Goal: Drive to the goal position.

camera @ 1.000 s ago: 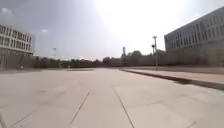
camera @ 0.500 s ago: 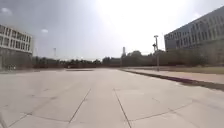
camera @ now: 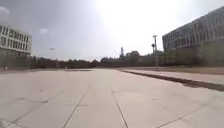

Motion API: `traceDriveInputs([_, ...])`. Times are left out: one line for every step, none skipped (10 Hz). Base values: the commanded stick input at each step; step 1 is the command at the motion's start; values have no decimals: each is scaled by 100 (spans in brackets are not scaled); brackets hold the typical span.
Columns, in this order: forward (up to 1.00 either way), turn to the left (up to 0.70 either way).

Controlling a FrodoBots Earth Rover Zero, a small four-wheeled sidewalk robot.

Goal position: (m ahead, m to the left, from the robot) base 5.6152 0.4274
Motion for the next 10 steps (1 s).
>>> traceDriveInputs([70,2])
traceDriveInputs([70,2])
traceDriveInputs([70,2])
traceDriveInputs([70,2])
traceDriveInputs([70,2])
traceDriveInputs([70,2])
traceDriveInputs([70,2])
traceDriveInputs([70,2])
traceDriveInputs([70,2])
traceDriveInputs([70,2])
